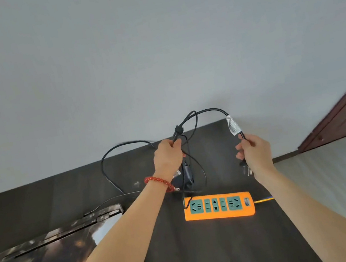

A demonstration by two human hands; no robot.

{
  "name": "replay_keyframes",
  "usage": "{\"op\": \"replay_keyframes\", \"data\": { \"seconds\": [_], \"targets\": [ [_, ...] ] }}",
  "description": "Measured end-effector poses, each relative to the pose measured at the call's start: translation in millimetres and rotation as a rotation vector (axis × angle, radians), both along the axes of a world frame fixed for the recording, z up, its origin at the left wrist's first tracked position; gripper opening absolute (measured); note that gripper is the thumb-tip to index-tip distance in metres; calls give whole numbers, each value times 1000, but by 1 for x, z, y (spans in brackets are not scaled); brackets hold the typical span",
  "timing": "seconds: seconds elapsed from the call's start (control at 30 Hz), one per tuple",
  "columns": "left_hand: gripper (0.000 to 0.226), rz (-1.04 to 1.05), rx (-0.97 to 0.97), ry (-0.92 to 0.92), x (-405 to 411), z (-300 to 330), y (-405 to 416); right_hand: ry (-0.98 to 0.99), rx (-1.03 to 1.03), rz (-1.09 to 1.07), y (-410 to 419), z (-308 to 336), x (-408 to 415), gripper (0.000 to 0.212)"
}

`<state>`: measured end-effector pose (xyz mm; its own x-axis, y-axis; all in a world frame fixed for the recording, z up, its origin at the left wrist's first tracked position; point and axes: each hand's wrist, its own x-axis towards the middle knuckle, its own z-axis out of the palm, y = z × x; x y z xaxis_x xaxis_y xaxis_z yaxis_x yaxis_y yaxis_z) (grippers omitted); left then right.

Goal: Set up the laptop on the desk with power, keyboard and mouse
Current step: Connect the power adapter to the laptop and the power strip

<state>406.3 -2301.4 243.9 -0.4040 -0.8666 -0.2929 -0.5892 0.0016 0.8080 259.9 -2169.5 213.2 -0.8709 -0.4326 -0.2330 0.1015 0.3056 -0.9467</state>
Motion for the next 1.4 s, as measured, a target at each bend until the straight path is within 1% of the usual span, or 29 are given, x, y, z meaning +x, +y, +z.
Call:
{"op": "replay_keyframes", "data": {
  "seconds": [0.13,0.2,0.27,0.33,0.37,0.4,0.47,0.5,0.53,0.6,0.67,0.73,0.8,0.83,0.9,0.97,1.0,1.03,1.07,1.1,1.17,1.23,1.27,1.33,1.4],
  "targets": [
    [16,17,71,45,-51,-12,-6,83,21,-11,-13,5,-28,24],
    [10,-1,101,131,-75,-16,-9,163,44,-15,-19,6,-44,25],
    [14,-50,64,182,-94,-19,-15,214,47,-14,-26,5,-55,26],
    [21,-140,-58,147,-105,-25,-22,238,54,-15,-30,1,-64,24],
    [23,-210,-162,74,-104,-27,-24,243,61,-15,-31,-1,-66,22],
    [28,-295,-303,-61,-105,-32,-25,244,72,-20,-32,-6,-70,22],
    [41,-420,-614,-394,-99,-37,-21,234,77,-37,-33,-13,-72,23],
    [48,-446,-716,-480,-92,-40,-17,212,66,-53,-33,-15,-72,24],
    [57,-460,-789,-498,-86,-43,-11,191,35,-73,-32,-15,-71,25],
    [78,-474,-891,-456,-66,-50,4,162,-64,-98,-32,-12,-70,25],
    [94,-457,-927,-457,-44,-54,16,152,-140,-59,-33,-2,-66,23],
    [106,-432,-796,-517,-27,-55,19,145,-186,41,-34,11,-56,22],
    [107,-416,-643,-542,-11,-55,18,156,-195,176,-30,24,-39,27],
    [100,-410,-580,-517,-3,-54,16,175,-187,242,-28,29,-29,28],
    [76,-378,-471,-404,17,-55,16,219,-144,347,-21,29,-10,24],
    [46,-270,-399,-270,40,-57,18,250,-69,403,-12,26,11,10],
    [36,-185,-363,-215,51,-59,19,256,-8,414,-9,22,18,7],
    [30,-97,-321,-166,61,-60,20,262,82,413,-7,15,24,20],
    [30,-28,-272,-123,69,-61,20,245,183,415,-5,11,28,33],
    [32,3,-214,-79,75,-62,19,220,274,425,-6,7,31,39],
    [46,-30,-93,0,82,-61,16,170,378,482,-10,0,36,33],
    [54,-159,-24,19,82,-60,12,127,423,545,-17,-10,35,34],
    [52,-238,-9,4,79,-60,11,125,448,573,-21,-12,33,34],
    [41,-361,31,3,68,-54,10,187,484,577,-29,-12,23,32],
    [28,-363,158,113,52,-45,7,275,472,513,-41,-3,4,31]
  ]
}}
